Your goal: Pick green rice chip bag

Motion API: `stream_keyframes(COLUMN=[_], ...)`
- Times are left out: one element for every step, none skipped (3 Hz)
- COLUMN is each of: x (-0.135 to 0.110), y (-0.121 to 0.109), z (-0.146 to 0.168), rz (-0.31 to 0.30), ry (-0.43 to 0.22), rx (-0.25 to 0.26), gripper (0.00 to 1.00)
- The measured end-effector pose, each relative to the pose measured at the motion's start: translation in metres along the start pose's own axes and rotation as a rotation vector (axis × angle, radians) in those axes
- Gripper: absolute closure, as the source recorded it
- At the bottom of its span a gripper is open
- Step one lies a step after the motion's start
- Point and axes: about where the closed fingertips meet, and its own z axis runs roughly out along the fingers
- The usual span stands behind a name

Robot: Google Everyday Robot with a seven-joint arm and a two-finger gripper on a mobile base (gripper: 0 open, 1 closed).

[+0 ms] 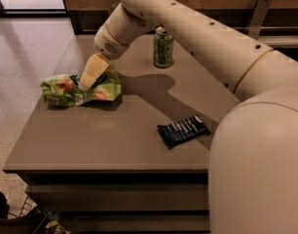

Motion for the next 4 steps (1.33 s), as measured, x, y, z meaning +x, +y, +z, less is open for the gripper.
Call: stream_keyframes(x=[-0.005,-0.012,-0.014,-0.022], y=[0.02,0.046,0.056,0.06], z=[0.035,0.043,0.043,0.04], rz=[0.016,0.022,0.033,0.027], ry=[-0.021,0.018,0.054,0.084], rx=[-0.084,-0.109,-0.099,-0.078], gripper=[0.0,0.0,0.0,0.0])
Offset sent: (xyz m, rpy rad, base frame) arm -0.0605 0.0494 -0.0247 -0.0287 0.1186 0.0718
